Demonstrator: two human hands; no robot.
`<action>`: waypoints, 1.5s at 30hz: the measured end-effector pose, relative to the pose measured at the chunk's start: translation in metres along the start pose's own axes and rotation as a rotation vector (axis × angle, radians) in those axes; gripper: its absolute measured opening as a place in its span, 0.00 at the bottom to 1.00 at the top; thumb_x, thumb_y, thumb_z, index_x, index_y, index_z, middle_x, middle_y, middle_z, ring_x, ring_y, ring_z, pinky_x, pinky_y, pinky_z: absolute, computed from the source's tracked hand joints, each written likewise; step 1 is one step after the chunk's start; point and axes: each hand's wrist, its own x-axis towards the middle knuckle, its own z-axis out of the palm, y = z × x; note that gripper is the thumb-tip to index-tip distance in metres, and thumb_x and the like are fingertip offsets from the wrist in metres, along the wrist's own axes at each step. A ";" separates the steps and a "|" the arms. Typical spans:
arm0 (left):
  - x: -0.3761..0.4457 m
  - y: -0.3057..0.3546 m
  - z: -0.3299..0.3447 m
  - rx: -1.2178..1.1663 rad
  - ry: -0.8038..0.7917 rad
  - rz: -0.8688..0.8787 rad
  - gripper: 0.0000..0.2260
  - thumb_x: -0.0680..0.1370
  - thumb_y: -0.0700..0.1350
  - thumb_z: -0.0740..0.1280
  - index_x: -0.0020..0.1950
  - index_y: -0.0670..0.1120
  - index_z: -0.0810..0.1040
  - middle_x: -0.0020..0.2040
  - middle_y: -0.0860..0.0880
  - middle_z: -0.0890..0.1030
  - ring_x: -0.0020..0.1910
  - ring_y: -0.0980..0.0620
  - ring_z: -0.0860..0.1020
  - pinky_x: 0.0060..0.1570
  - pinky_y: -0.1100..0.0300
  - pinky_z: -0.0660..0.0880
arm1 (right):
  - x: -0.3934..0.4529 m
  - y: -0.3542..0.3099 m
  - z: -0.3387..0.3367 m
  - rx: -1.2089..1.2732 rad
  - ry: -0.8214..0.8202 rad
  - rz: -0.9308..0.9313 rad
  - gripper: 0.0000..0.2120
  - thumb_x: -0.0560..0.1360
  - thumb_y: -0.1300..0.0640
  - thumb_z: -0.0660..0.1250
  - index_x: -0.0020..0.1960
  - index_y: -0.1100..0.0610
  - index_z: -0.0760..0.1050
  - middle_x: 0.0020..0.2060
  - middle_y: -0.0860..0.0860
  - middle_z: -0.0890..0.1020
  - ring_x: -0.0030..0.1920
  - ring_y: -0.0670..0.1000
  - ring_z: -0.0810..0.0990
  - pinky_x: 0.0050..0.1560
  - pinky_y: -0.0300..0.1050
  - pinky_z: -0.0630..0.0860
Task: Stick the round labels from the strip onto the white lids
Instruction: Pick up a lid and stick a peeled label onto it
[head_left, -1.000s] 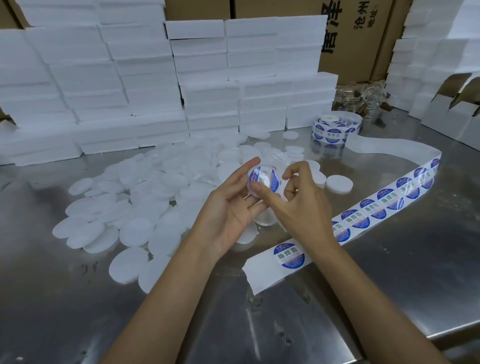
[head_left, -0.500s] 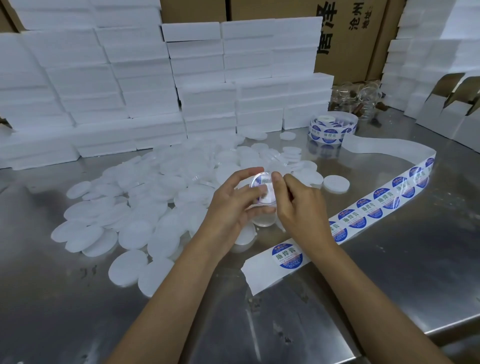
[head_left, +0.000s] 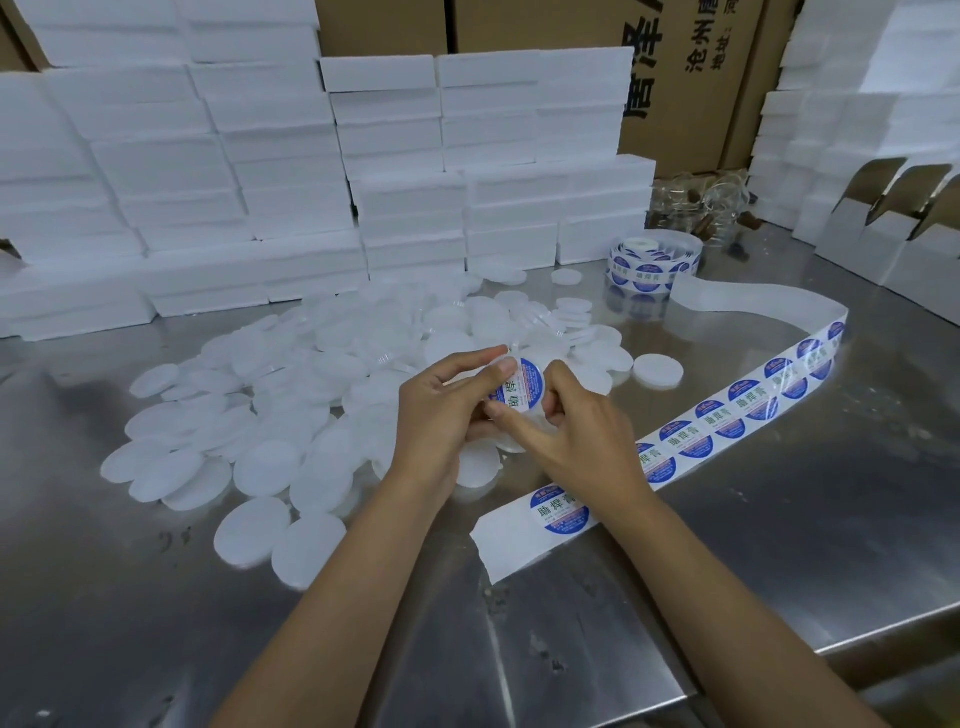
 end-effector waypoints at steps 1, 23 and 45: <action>-0.001 -0.001 0.000 -0.008 -0.001 -0.003 0.05 0.74 0.41 0.77 0.48 0.48 0.88 0.47 0.42 0.87 0.44 0.44 0.87 0.37 0.59 0.82 | -0.001 0.000 0.000 -0.003 0.009 -0.007 0.26 0.73 0.28 0.61 0.41 0.51 0.64 0.28 0.47 0.72 0.29 0.49 0.72 0.32 0.46 0.69; -0.002 -0.006 -0.008 0.077 -0.077 0.086 0.08 0.81 0.45 0.70 0.56 0.46 0.87 0.49 0.44 0.87 0.46 0.41 0.87 0.41 0.53 0.84 | -0.004 -0.005 0.004 0.145 0.021 -0.017 0.21 0.79 0.38 0.59 0.35 0.49 0.62 0.26 0.46 0.73 0.28 0.47 0.71 0.30 0.39 0.63; -0.005 -0.002 -0.008 0.214 -0.160 0.106 0.14 0.81 0.45 0.69 0.66 0.57 0.81 0.49 0.53 0.87 0.49 0.49 0.86 0.43 0.61 0.82 | 0.000 -0.001 0.002 0.301 0.043 0.047 0.20 0.82 0.47 0.61 0.37 0.58 0.68 0.24 0.45 0.70 0.27 0.45 0.67 0.30 0.38 0.63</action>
